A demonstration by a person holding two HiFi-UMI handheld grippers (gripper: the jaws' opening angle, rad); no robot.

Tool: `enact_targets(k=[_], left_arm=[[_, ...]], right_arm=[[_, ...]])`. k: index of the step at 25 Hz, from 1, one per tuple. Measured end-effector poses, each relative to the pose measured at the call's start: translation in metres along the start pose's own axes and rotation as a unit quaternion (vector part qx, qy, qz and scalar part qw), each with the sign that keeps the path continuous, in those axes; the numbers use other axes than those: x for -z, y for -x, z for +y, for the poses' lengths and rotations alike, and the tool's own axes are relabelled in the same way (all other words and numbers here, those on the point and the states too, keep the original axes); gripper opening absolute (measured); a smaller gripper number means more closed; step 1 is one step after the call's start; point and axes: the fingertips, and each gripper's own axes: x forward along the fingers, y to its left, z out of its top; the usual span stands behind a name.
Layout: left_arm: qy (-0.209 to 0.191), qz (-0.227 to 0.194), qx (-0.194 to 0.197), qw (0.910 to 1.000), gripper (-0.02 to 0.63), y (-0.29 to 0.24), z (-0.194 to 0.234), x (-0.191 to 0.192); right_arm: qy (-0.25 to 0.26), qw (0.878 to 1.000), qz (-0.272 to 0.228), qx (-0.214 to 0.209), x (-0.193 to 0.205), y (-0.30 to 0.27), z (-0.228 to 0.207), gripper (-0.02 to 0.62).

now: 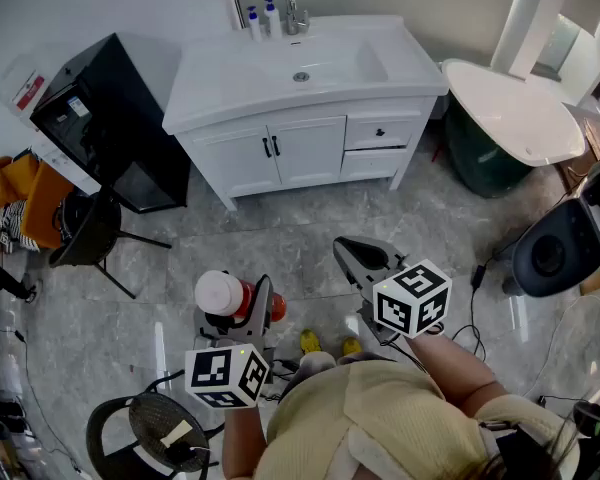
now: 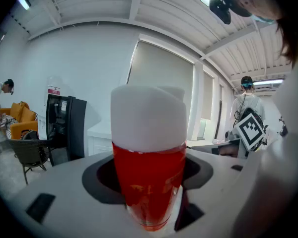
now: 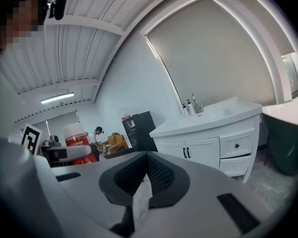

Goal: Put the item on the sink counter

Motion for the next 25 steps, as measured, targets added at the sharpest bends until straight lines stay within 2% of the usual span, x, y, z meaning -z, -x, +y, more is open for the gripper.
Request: enact_targets(k=[6,25], left_arm=[[0.006,0.004,-0.003,1.0,0.313,0.002,0.009,0.002],[0.001,0.014,0.016,0.9998,0.313,-0.018,0.032,-0.009]], right_arm=[[-0.013,1.0,0.0,0.002,0.003,-0.003,0.002,0.023],[-0.01,1.0,0.009,0.012,-0.004,-0.031,0.006,0.023]])
